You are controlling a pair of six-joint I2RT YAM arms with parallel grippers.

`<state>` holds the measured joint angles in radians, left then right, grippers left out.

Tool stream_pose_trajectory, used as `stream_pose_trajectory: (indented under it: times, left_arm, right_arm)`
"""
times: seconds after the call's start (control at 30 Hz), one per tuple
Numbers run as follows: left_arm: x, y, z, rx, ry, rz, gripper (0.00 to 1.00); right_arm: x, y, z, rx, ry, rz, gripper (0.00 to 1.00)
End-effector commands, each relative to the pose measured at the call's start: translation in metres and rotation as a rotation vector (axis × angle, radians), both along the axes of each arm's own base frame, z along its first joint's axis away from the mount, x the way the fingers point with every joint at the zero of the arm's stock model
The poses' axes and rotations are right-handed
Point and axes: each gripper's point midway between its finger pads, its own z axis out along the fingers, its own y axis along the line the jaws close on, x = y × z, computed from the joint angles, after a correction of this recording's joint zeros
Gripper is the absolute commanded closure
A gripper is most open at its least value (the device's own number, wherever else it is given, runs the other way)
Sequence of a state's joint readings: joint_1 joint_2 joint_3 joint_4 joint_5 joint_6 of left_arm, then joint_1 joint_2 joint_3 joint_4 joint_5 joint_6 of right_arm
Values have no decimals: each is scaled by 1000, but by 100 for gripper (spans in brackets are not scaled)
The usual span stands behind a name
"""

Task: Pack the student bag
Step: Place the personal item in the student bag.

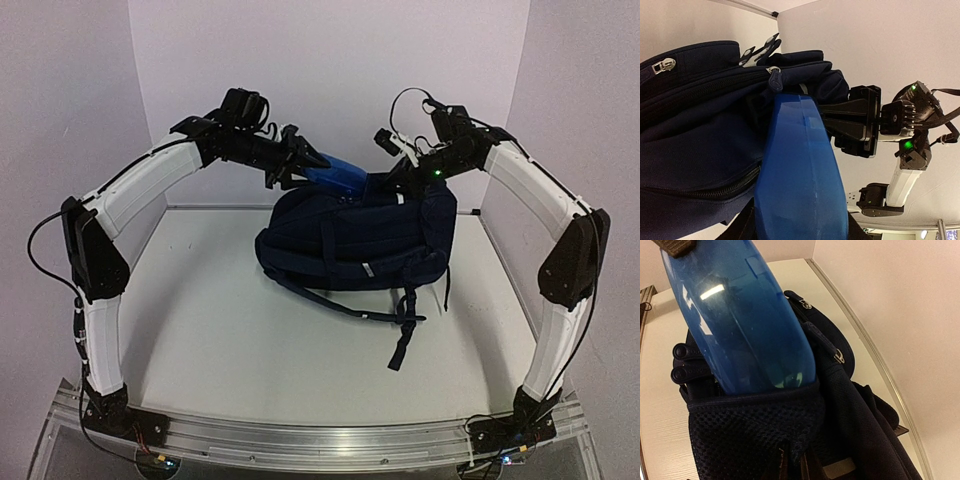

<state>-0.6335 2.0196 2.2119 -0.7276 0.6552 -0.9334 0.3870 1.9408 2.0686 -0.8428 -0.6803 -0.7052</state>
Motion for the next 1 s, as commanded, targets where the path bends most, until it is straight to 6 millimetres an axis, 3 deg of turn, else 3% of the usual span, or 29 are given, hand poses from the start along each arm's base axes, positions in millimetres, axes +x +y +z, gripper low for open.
stream_pose_trajectory:
  times: [0.0,0.13,0.27,0.43,0.57,0.83,0.97]
  left_arm:
    - [-7,-16,-47,22,127,-64,90]
    - [-17,-26,-33,-126,141,-135,93]
    - [-29,-12,-41,-140,203,-138,95]
    - [-30,19,-62,-73,282,-49,100]
    - [-28,21,-68,-31,294,-47,100]
    - [-21,17,-78,16,320,-59,100]
    - [-21,10,-83,5,336,-67,100]
  right_arm:
    - [-26,3,4,22,77,47,92]
    - [-25,3,4,24,80,41,90]
    - [-15,-10,6,6,72,-23,81]
    - [5,-52,27,51,82,-154,41]
    - [8,-80,40,96,128,-249,22]
    - [1,-152,0,148,464,-444,8]
    - [-3,-153,-16,183,577,-429,8]
